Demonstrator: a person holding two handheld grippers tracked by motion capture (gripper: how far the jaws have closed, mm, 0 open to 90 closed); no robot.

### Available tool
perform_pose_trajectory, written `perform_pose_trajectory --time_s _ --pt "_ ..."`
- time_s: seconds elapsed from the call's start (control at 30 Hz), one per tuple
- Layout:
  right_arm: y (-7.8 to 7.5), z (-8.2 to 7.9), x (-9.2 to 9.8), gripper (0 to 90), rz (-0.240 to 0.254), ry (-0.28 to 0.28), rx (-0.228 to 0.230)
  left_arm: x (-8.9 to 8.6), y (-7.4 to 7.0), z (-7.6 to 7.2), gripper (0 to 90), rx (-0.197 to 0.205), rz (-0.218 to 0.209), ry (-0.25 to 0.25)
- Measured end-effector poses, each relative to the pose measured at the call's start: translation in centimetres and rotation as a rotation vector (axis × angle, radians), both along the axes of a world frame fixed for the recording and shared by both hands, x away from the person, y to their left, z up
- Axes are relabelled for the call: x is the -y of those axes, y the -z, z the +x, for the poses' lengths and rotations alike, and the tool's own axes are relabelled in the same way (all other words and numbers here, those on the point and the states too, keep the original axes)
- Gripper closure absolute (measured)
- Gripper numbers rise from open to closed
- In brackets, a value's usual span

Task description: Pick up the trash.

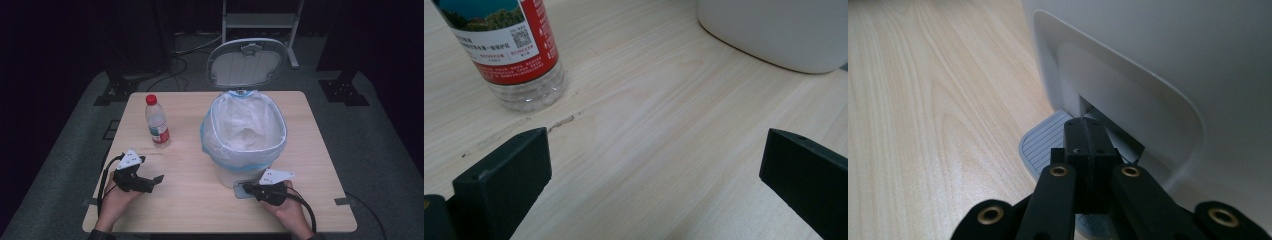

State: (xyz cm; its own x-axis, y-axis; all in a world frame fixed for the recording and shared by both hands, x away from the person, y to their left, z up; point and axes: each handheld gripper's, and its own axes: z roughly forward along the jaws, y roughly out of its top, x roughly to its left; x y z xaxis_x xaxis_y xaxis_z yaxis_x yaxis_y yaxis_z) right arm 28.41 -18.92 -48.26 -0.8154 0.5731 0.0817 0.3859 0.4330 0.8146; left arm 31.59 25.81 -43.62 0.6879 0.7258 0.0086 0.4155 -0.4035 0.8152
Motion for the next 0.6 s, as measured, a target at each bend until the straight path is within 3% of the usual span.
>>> perform_pose_trajectory --time_s 0.3,0.37,0.5,0.6 --pt "0.0 0.0 0.0 90.0 -0.001 0.0 0.001 -0.2 -0.9 1.0 0.0 0.025 -0.023 -0.016" --pt "0.0 0.0 0.0 90.0 -0.001 0.0 0.001 -0.2 -1.0 1.3 0.0 0.023 -0.005 -0.019" --pt "0.0 0.0 0.0 90.0 -0.001 0.0 0.001 -0.3 -1.4 1.8 0.0 0.033 -0.008 -0.03" --pt "0.0 0.0 0.0 90.0 -0.001 0.0 0.002 -0.4 -1.7 2.1 0.0 0.046 -0.025 -0.045"
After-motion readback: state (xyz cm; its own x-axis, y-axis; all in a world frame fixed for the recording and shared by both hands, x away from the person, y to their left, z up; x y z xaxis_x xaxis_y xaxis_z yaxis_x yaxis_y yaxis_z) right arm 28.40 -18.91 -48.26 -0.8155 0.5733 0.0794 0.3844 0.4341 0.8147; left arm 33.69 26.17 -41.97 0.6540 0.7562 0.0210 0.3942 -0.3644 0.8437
